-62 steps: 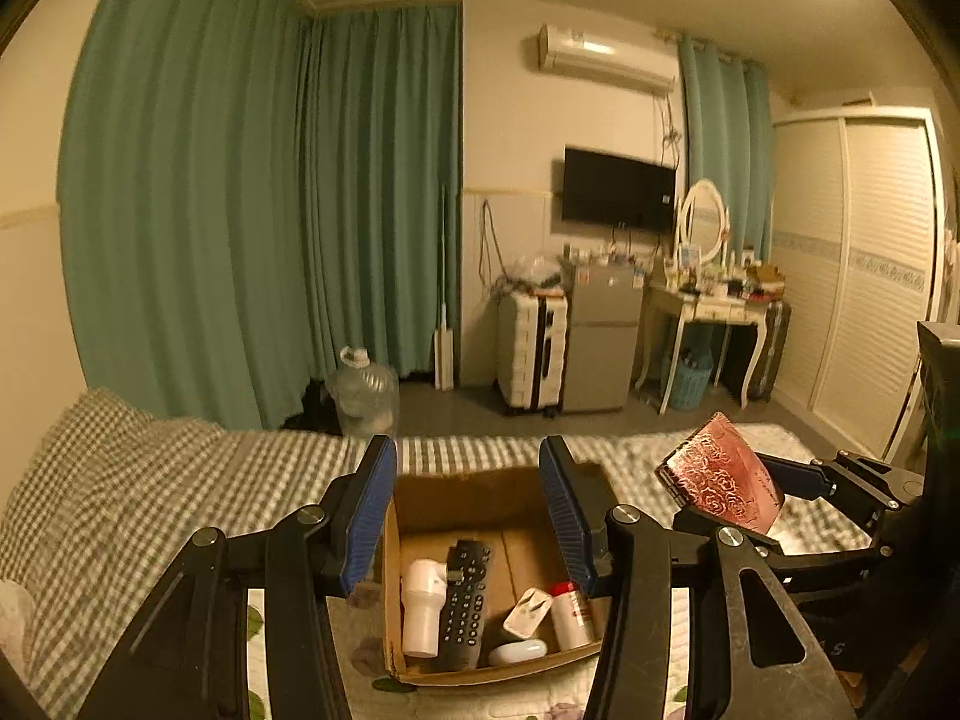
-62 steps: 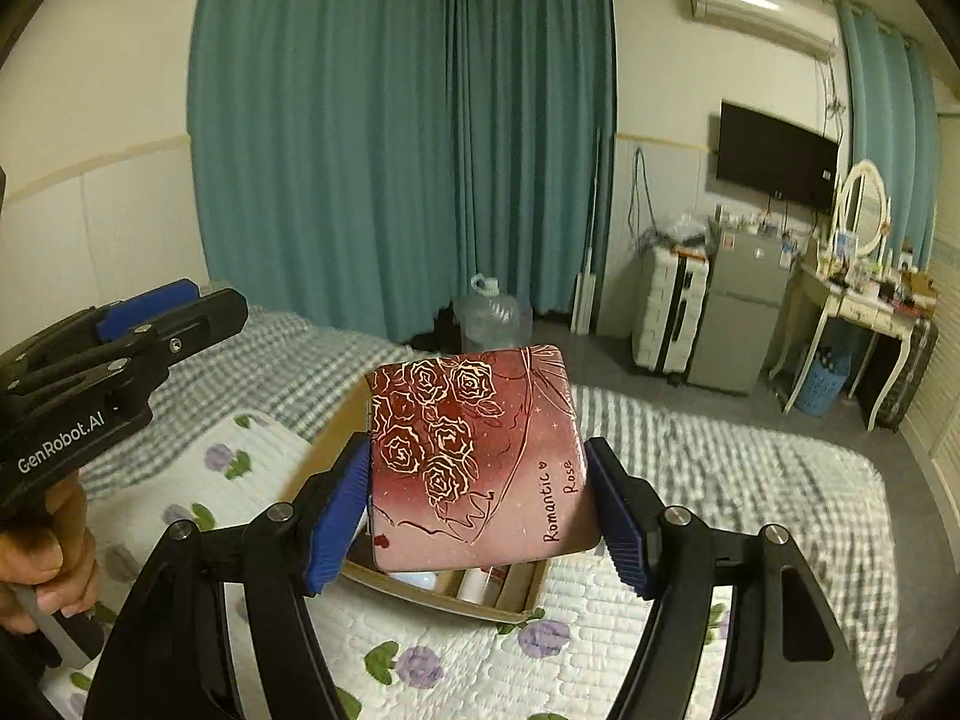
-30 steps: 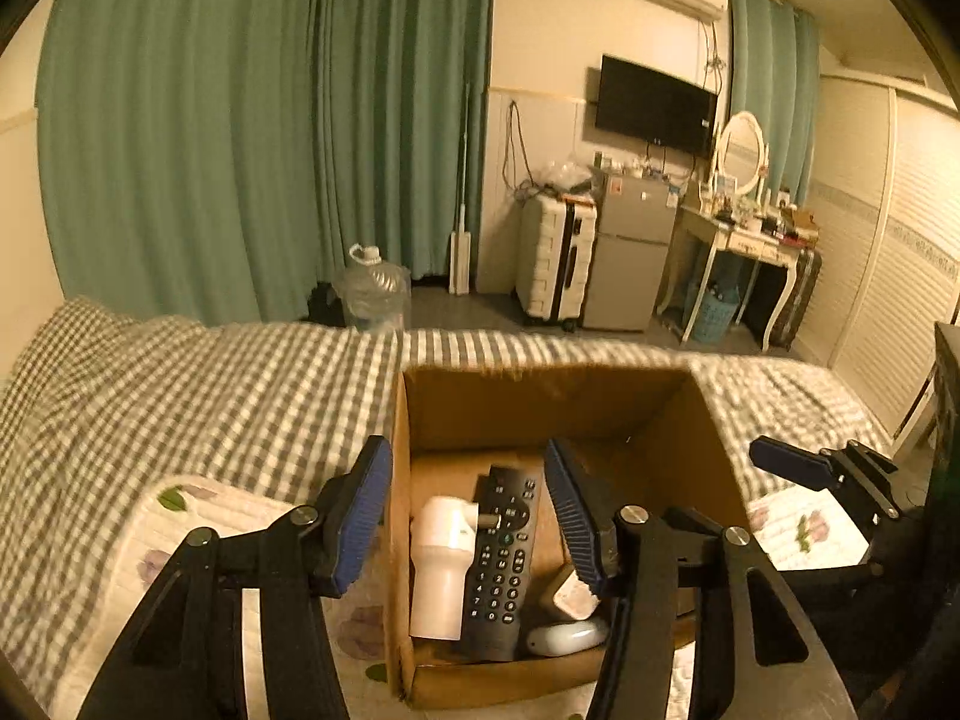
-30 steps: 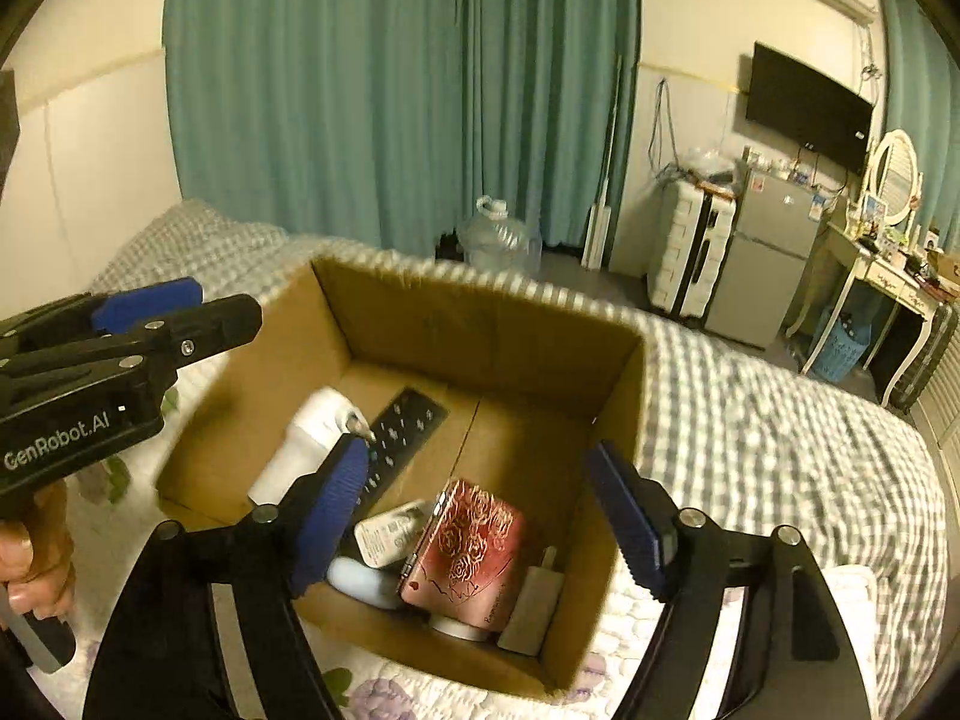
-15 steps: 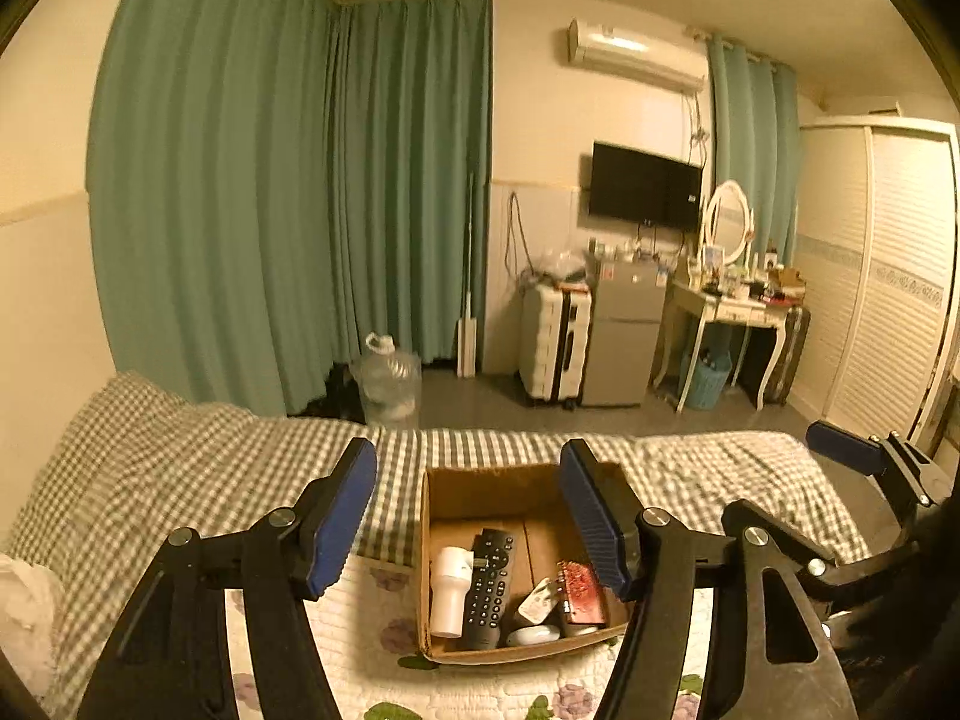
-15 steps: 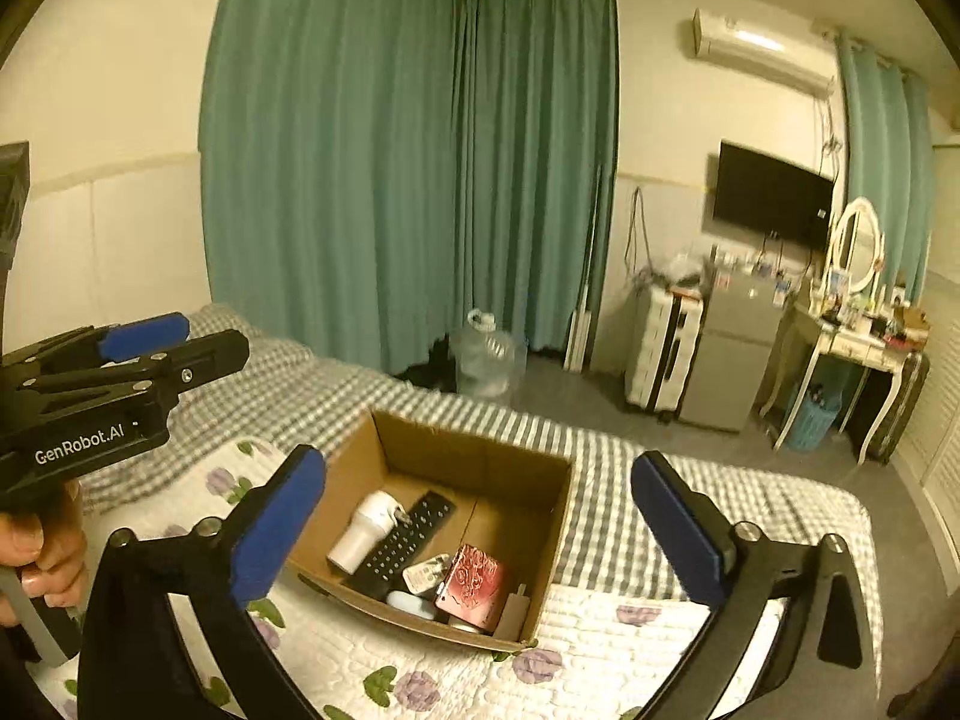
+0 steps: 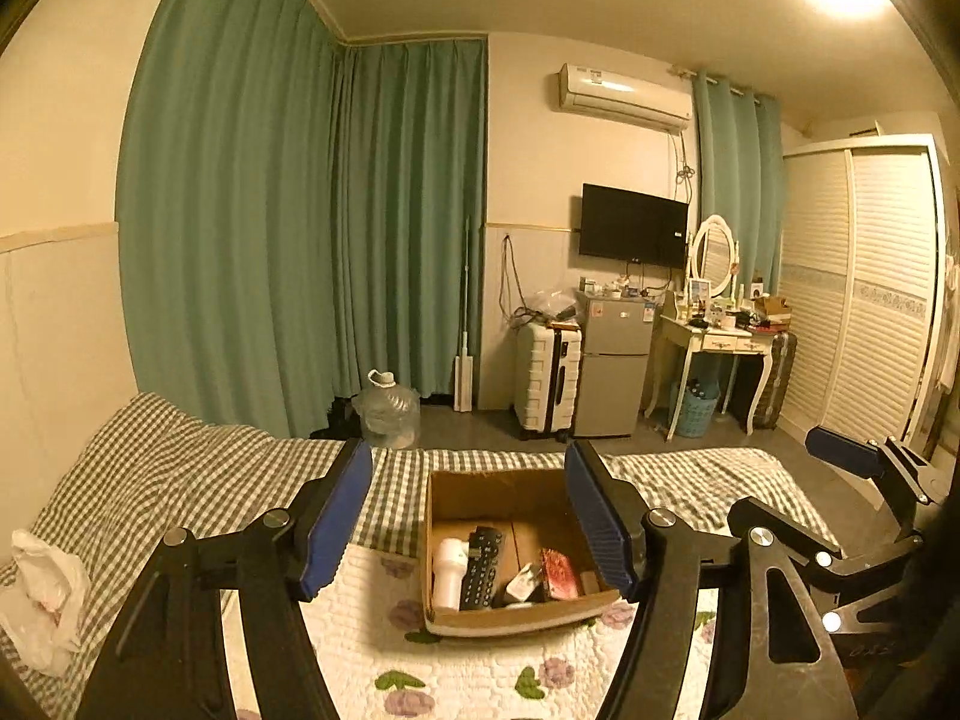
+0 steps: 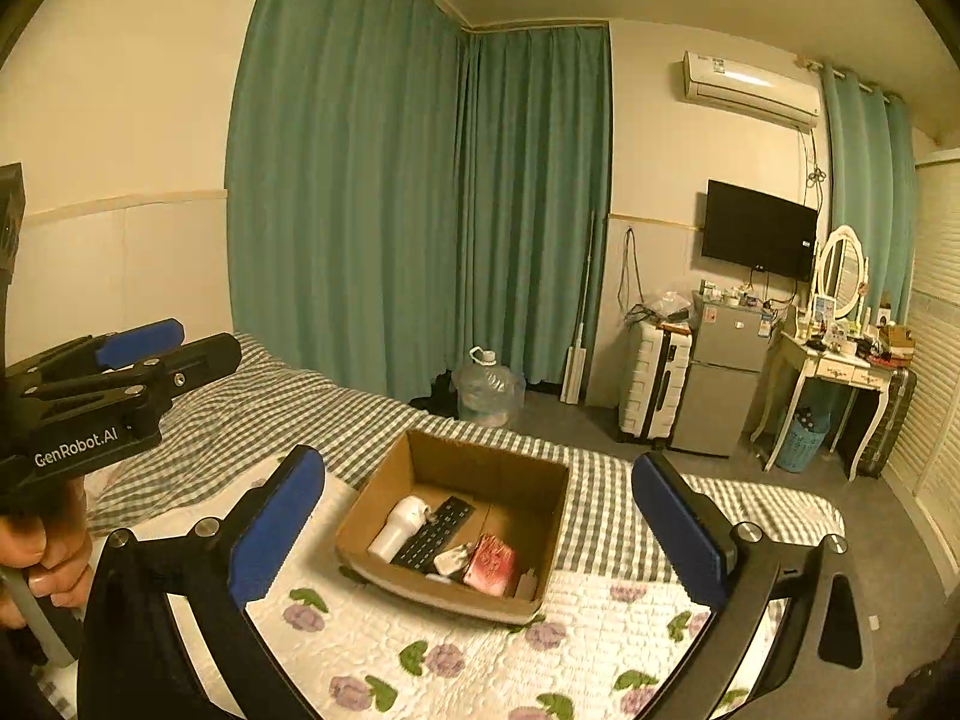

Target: Organize rigid objects

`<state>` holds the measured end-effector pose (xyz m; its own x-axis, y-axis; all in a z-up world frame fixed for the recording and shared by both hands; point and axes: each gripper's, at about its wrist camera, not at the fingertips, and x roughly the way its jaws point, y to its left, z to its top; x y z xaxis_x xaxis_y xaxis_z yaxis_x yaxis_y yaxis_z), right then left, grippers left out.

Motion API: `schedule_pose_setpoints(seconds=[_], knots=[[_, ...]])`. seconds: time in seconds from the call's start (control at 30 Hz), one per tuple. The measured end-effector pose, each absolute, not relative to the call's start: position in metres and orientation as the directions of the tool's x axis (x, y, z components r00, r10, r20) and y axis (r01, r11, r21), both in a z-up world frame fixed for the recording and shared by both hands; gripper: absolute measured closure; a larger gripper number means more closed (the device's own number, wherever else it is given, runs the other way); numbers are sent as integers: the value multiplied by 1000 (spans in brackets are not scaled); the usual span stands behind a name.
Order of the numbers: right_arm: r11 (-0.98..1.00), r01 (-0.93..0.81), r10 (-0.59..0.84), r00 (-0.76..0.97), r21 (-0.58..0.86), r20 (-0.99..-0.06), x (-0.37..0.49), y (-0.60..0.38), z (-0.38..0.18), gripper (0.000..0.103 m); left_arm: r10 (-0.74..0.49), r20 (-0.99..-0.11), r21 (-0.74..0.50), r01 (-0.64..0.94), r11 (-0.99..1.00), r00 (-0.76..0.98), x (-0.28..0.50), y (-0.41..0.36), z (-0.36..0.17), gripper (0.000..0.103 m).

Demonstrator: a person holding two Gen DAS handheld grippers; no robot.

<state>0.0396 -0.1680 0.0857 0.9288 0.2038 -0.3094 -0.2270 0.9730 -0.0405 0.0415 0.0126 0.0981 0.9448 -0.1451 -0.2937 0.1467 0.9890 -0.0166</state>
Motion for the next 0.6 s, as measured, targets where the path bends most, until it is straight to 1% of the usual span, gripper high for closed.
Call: schedule_pose_setpoints(seconds=[0.1, 0.17, 0.33, 0.5, 0.6], knots=[[975, -220, 201, 926, -24, -319, 35, -169, 75, 0, -145, -294, -3, 150, 989, 945, 34, 13, 85, 33], [977, -211, 196, 923, -10, -331, 36, -170, 65, 0, -161, -311, -8, 166, 986, 937, 36, 13, 72, 33], [982, -189, 186, 908, 30, -375, 45, -177, 39, 0, -166, -386, -31, 167, 985, 907, 51, 13, 39, 33], [985, -170, 165, 886, 28, -434, 59, -180, 9, 0, -152, -458, -34, 153, 988, 876, 65, 10, 5, 33], [986, -161, 159, 866, 37, -474, 66, -182, -10, 0, -143, -484, -33, 145, 989, 863, 68, 13, -12, 33]])
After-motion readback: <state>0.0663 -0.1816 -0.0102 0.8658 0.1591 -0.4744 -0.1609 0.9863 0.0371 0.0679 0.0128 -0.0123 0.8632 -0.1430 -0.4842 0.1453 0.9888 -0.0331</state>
